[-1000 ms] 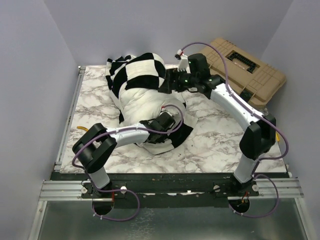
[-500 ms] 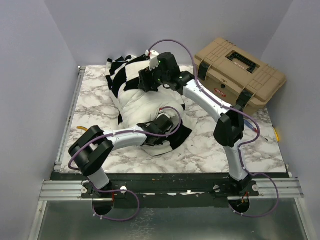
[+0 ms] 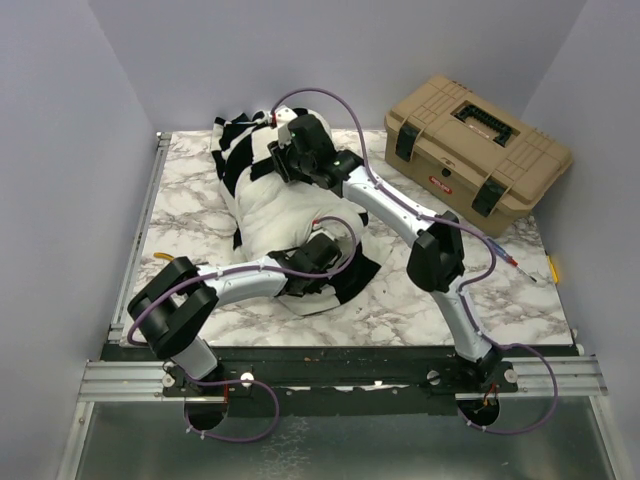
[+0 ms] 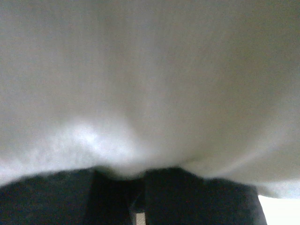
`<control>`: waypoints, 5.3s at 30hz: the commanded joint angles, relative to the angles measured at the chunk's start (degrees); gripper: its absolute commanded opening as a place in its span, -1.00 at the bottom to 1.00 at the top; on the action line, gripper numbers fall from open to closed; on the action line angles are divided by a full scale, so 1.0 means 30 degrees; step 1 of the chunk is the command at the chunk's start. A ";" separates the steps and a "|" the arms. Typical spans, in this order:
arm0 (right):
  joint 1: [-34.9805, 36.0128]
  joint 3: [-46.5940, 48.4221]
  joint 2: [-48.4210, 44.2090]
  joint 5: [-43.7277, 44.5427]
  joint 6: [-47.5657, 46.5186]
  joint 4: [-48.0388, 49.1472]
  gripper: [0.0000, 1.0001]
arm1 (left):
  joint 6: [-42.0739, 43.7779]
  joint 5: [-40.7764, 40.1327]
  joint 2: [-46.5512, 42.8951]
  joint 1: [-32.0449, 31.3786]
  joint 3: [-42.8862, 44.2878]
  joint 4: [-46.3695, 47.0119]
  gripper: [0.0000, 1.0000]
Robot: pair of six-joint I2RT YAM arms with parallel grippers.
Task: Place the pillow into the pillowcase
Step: Stuff the pillow into the pillowcase.
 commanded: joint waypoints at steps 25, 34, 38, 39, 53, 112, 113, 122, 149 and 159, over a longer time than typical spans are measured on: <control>-0.0785 -1.1127 -1.3543 -1.1487 0.5369 -0.6055 -1.00 | -0.2134 0.4154 0.1762 0.1876 0.0147 -0.2883 -1.00; -0.3126 -1.4415 -1.6762 -1.4004 0.6774 -0.7148 -1.00 | -0.0974 0.6390 0.0386 0.4145 -0.1125 -0.2554 -1.00; -0.3142 -1.5488 -1.7380 -1.4688 0.6328 -0.6904 -1.00 | -0.0959 0.6562 0.0209 0.4215 -0.1291 -0.2663 -1.00; -0.3142 -1.5479 -1.7244 -1.4270 0.6298 -0.6732 -1.00 | -0.0982 0.6569 0.0171 0.4224 -0.1308 -0.2666 -1.00; -0.3171 -1.1754 -1.3084 -0.6001 0.5892 -0.3556 0.65 | -0.3145 0.7784 -0.3303 0.4083 -0.2287 -0.2880 -1.00; -0.5079 -1.4816 -1.2028 -0.7386 0.8966 -0.2553 0.50 | -0.5247 0.5207 0.0440 0.7261 0.1375 -0.3347 -1.00; -0.5091 -1.4688 -1.1236 -0.7542 0.8958 -0.2229 0.51 | -0.5323 0.5235 0.0262 0.7274 0.1245 -0.3289 -1.00; -0.5076 -1.3529 -0.5575 -1.0700 0.9937 0.0618 0.04 | -0.5656 0.5859 0.0621 0.7324 0.2467 -0.3034 -1.00; -0.5109 -2.0491 -1.7156 -1.1573 0.6056 -1.1533 -1.00 | -0.3256 0.3186 0.4286 1.0457 1.0643 -0.3649 -1.00; -0.5105 -1.8749 -1.6109 -0.9775 0.7687 -0.9789 0.04 | -0.3054 0.3438 0.5295 0.8418 0.9116 -0.3306 -1.00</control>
